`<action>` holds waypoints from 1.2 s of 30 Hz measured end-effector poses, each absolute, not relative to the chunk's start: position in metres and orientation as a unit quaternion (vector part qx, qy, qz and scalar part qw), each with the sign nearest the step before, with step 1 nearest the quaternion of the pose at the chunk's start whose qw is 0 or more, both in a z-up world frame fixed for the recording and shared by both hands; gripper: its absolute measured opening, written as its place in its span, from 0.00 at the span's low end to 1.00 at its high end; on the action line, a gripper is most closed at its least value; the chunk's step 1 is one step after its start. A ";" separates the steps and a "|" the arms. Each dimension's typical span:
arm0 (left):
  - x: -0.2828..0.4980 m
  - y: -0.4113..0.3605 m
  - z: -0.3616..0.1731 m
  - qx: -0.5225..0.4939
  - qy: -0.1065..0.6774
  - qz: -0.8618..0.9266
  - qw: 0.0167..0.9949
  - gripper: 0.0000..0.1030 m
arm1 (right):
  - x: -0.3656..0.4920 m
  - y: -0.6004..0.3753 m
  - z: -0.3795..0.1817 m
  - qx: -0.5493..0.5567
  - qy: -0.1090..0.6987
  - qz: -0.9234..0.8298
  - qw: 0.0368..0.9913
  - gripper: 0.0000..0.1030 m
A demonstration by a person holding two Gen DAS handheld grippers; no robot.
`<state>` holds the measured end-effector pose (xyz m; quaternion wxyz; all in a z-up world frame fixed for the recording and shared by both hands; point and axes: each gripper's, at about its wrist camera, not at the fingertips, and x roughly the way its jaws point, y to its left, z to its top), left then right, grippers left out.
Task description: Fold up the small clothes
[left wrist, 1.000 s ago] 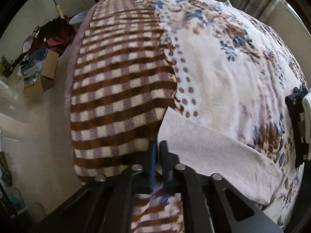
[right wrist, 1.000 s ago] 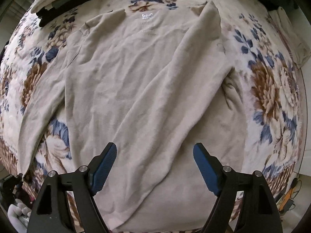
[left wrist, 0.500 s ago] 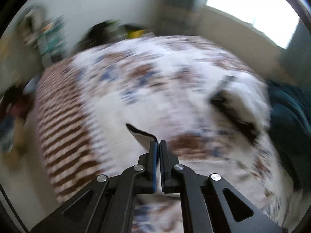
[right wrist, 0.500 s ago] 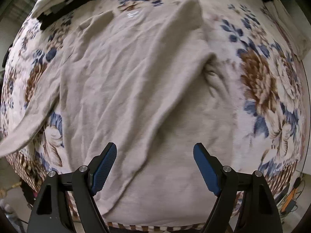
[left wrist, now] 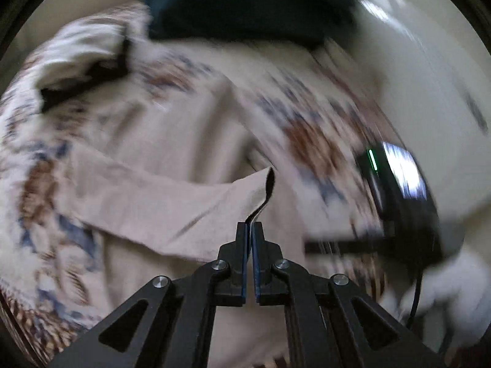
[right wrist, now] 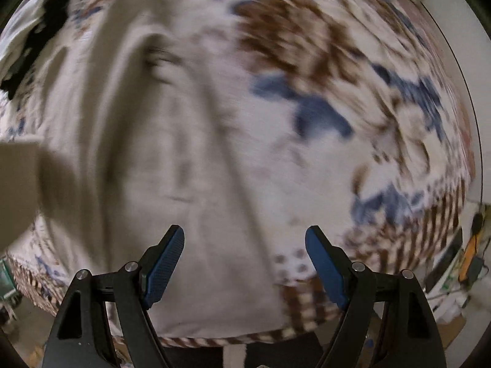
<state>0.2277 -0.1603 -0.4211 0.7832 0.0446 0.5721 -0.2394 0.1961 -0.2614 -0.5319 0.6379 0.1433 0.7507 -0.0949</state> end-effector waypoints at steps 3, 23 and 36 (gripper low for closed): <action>0.202 -0.179 -0.444 0.071 0.599 -0.265 0.752 0.02 | 0.182 -0.281 -0.541 0.149 0.758 -0.105 0.626 0.81; 0.280 -0.007 -0.507 -0.002 0.634 0.099 0.767 0.88 | 0.213 -0.227 -0.554 0.149 0.715 0.094 0.676 0.75; 0.313 0.009 -0.541 -0.015 0.648 0.131 0.750 0.88 | 0.157 -0.237 -0.546 0.145 0.737 0.078 0.655 0.03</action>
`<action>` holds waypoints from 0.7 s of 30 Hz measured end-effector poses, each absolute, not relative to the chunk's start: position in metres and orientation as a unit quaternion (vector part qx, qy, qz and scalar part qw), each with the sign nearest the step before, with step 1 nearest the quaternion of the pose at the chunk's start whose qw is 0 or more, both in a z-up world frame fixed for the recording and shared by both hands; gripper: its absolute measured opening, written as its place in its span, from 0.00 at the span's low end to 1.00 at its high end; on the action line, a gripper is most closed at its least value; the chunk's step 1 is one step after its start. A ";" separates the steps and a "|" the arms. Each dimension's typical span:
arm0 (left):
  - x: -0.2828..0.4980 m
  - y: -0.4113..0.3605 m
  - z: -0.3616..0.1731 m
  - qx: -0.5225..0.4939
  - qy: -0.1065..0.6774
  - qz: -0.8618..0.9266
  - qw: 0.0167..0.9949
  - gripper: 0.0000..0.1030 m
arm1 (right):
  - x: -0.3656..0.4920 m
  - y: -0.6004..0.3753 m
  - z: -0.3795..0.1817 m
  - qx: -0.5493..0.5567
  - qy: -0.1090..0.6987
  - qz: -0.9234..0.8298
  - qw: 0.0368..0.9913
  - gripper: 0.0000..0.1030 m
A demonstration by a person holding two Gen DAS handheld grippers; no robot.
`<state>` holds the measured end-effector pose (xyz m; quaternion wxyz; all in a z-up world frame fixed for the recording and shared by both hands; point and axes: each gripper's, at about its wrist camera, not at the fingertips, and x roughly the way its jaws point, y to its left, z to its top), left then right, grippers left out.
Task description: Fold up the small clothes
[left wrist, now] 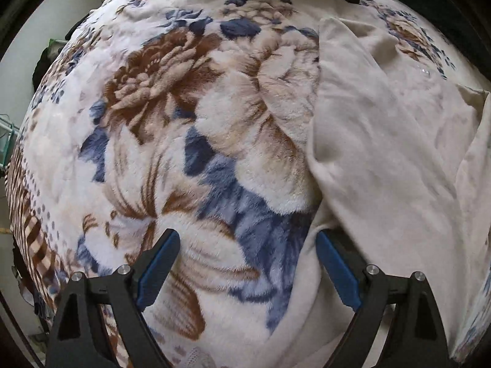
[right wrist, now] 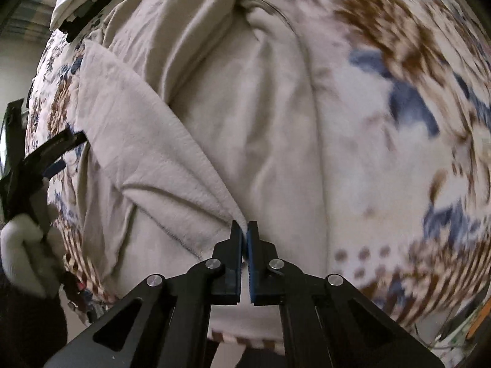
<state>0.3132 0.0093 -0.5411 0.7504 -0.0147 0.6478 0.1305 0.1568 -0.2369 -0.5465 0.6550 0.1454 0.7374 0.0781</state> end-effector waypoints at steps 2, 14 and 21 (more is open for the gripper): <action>0.315 0.010 -0.543 -0.012 0.650 0.130 0.749 0.88 | 0.147 -0.242 -0.547 0.154 0.748 0.072 0.642 0.03; 0.318 0.016 -0.548 -0.031 0.655 0.119 0.745 0.88 | 0.109 -0.259 -0.557 0.142 0.787 0.050 0.598 0.03; 0.306 0.031 -0.519 -0.054 0.658 0.103 0.744 0.88 | 0.118 -0.252 -0.570 0.185 0.804 0.044 0.564 0.22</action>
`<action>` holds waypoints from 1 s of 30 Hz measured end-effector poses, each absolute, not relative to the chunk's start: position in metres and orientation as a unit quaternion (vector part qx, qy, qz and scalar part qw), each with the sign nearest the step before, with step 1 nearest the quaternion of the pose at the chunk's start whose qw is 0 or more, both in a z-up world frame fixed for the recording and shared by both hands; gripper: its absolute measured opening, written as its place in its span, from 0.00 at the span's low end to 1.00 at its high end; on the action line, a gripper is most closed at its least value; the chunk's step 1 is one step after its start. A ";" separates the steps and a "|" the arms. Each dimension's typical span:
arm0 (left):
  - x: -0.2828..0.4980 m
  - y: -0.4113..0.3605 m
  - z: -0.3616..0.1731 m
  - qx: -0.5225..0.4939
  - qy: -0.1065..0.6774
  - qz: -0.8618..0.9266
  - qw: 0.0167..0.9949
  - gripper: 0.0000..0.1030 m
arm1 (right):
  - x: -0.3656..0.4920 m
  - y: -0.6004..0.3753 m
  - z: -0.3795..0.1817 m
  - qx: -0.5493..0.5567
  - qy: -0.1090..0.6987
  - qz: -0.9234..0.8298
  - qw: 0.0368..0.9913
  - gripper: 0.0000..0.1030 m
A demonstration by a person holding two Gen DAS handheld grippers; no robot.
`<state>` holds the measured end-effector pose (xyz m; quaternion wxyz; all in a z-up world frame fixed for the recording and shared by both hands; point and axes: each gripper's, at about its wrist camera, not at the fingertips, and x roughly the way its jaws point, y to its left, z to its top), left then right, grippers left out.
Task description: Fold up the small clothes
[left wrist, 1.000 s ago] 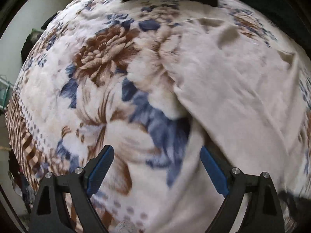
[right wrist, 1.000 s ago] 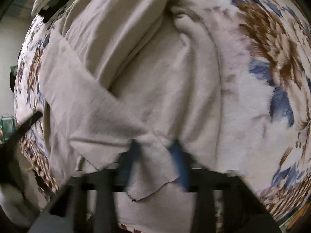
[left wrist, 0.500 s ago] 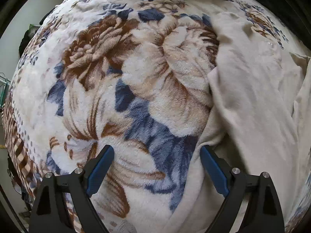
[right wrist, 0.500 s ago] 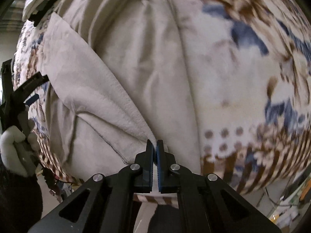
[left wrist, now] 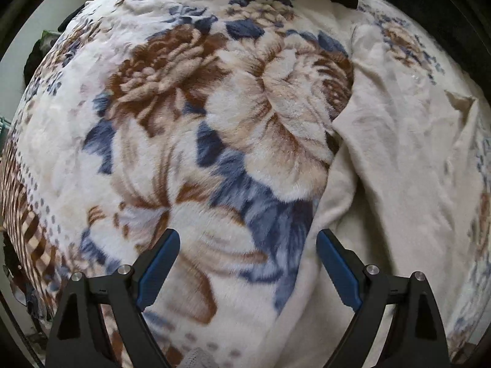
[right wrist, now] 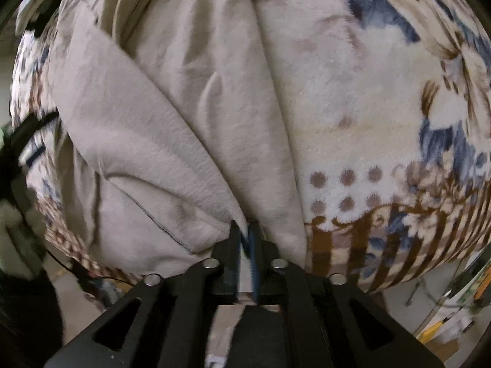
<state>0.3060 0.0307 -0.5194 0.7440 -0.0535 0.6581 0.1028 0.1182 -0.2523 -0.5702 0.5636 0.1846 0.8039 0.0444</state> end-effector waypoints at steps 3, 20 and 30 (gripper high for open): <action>0.291 0.042 -0.507 -0.076 0.666 0.088 0.737 0.88 | 0.124 -0.268 -0.560 0.217 0.794 0.036 0.566 0.63; 0.154 0.050 -0.533 -0.136 0.727 -0.043 0.672 0.88 | 0.078 -0.317 -0.591 0.312 0.791 0.104 0.516 0.43; 0.117 0.062 -0.531 -0.146 0.722 -0.067 0.673 0.65 | 0.070 -0.332 -0.601 0.309 0.795 0.091 0.514 0.44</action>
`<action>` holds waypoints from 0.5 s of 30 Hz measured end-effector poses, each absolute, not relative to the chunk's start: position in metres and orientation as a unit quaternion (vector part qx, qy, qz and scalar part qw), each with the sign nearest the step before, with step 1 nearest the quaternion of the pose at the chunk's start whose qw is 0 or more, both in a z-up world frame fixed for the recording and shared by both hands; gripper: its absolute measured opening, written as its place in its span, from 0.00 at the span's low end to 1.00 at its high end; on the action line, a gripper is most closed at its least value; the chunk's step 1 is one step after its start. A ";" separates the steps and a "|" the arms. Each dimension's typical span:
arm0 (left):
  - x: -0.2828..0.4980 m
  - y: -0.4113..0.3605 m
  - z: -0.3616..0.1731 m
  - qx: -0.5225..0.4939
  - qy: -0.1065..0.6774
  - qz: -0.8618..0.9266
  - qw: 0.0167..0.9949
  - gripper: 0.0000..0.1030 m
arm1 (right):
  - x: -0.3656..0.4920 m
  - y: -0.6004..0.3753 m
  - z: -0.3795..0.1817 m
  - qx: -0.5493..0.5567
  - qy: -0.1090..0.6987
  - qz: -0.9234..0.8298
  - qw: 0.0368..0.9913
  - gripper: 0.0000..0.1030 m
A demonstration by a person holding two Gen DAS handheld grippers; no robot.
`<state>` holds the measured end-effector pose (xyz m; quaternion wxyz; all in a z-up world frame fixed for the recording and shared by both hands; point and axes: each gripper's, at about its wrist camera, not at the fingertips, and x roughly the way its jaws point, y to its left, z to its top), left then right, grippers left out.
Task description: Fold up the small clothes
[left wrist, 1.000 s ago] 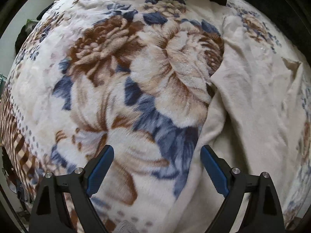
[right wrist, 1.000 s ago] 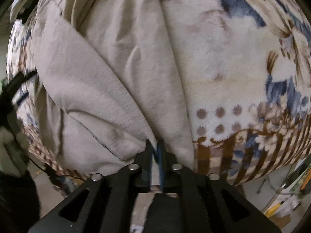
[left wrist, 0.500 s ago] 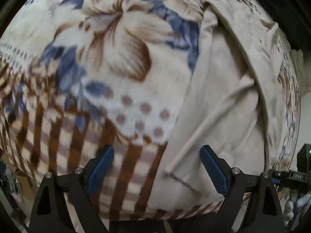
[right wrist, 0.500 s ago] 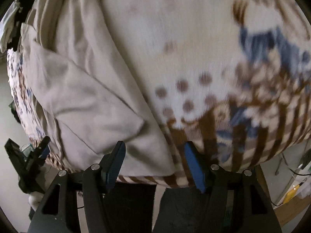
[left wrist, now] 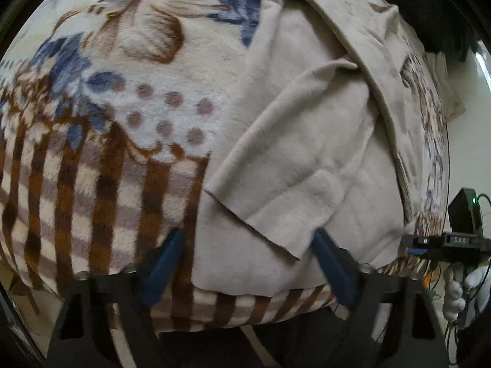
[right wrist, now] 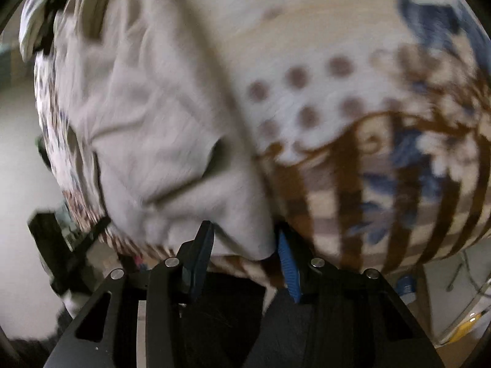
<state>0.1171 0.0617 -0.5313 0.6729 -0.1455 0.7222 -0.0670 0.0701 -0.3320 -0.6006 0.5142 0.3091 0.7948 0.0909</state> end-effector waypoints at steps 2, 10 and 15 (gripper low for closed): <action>0.111 0.075 -0.529 -0.149 0.720 -0.065 0.674 0.39 | 0.070 -0.335 -0.604 0.314 0.795 0.095 0.511 0.44; 0.084 0.109 -0.502 -0.171 0.705 -0.067 0.685 0.04 | 0.063 -0.316 -0.591 0.289 0.787 0.110 0.534 0.06; 0.101 0.131 -0.469 -0.231 0.689 -0.053 0.685 0.04 | 0.064 -0.299 -0.559 0.298 0.770 0.122 0.551 0.05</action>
